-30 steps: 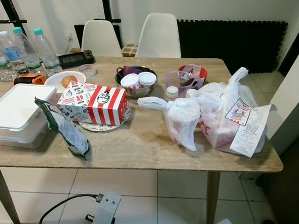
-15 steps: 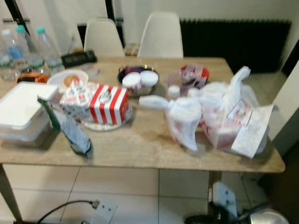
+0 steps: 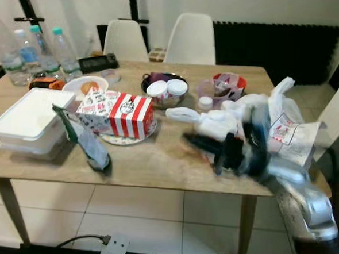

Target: Restocking fridge

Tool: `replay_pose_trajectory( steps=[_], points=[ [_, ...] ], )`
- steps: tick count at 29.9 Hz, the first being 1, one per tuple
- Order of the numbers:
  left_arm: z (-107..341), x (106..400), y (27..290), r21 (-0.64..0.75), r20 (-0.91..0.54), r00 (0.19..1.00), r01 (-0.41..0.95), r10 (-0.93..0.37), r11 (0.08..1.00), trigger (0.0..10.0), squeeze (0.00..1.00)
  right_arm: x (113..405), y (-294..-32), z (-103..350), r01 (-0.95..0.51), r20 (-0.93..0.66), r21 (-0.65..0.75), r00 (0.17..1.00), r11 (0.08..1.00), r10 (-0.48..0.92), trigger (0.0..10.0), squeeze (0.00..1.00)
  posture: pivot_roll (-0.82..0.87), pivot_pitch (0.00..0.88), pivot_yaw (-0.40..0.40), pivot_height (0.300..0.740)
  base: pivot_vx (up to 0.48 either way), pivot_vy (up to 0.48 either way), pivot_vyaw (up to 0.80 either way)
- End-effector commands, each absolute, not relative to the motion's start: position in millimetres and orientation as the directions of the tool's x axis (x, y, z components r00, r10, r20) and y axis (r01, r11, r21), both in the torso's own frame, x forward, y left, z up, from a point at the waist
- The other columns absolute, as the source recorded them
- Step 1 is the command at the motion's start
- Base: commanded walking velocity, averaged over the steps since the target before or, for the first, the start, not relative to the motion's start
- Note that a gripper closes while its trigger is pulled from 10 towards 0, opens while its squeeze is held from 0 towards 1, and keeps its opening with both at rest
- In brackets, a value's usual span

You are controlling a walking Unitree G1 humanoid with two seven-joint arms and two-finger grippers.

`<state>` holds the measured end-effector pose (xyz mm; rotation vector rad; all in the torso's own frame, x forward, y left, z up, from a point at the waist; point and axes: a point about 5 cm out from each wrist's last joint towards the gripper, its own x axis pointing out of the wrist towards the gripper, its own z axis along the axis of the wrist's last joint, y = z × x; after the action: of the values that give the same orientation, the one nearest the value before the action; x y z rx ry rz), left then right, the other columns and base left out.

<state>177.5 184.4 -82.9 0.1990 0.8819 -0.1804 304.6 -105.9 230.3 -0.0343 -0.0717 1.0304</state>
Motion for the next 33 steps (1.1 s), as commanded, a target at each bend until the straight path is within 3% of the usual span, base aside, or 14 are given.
replay_pose_trajectory(
  steps=[1,5,7,8,9,12,13,14,15,23,33],
  points=[
    [-86,171,187,0.103,-0.798,0.599,0.243,-0.065,0.965,10.0,0.00,317,-110,220,-0.816,0.007,-0.037,0.577,0.577,0.817,10.0,1.00,-0.07,0.067,0.026,0.726,0.000,0.000,0.00],
    [-87,170,188,0.105,-0.802,0.594,0.242,-0.062,0.965,10.0,0.00,335,-111,213,-0.766,-0.055,-0.080,0.643,0.638,0.764,10.0,1.00,-0.07,0.068,0.028,0.726,0.000,0.000,0.00],
    [-87,170,189,0.106,-0.805,0.591,0.241,-0.059,0.965,10.0,0.00,350,-114,209,-0.689,-0.115,-0.196,0.723,0.698,0.681,10.0,1.00,-0.07,0.069,0.031,0.726,0.000,0.000,0.00],
    [-87,170,189,0.106,-0.805,0.591,0.241,-0.059,0.965,10.0,0.00,350,-114,209,-0.689,-0.115,-0.196,0.723,0.698,0.681,10.0,1.00,-0.07,0.069,0.031,0.726,0.000,0.000,0.00],
    [-87,169,190,0.108,-0.806,0.589,0.236,-0.055,0.966,10.0,0.00,364,-122,214,-0.592,-0.109,-0.257,0.803,0.764,0.586,10.0,1.00,-0.06,0.070,0.024,0.726,0.000,0.000,0.00],
    [-87,169,191,0.109,-0.806,0.589,0.231,-0.050,0.967,10.0,0.00,370,-125,222,-0.544,-0.084,-0.237,0.837,0.805,0.541,10.0,0.97,-0.06,0.070,0.024,0.726,0.000,0.000,0.00],
    [-87,169,191,0.110,-0.807,0.589,0.230,-0.049,0.967,10.0,0.00,372,-127,224,-0.533,-0.080,-0.242,0.844,0.811,0.531,10.0,0.51,-0.06,0.069,0.024,0.726,0.000,0.000,0.00],
    [-87,169,191,0.110,-0.807,0.589,0.229,-0.048,0.967,10.0,0.00,374,-127,226,-0.525,-0.078,-0.247,0.848,0.814,0.524,10.0,0.51,-0.06,0.069,0.024,0.726,0.000,0.000,0.00],
    [-87,168,191,0.111,-0.808,0.587,0.228,-0.046,0.967,10.0,0.00,376,-130,229,-0.513,-0.073,-0.249,0.856,0.821,0.513,10.0,0.00,-0.06,0.069,0.025,0.726,0.000,0.000,0.00],
    [-88,168,191,0.110,-0.813,0.580,0.229,-0.045,0.967,10.0,0.00,385,-143,230,-0.494,-0.100,-0.152,0.869,0.856,0.484,10.0,0.00,-0.07,0.061,0.032,0.726,0.000,0.000,0.00],
    [-89,169,175,0.092,-0.809,0.584,0.234,-0.064,0.968,10.0,0.00,374,-131,217,-0.652,-0.231,-0.079,0.748,0.754,0.622,10.0,0.00,-0.06,0.043,0.033,0.726,0.000,0.000,0.00]
  ],
)
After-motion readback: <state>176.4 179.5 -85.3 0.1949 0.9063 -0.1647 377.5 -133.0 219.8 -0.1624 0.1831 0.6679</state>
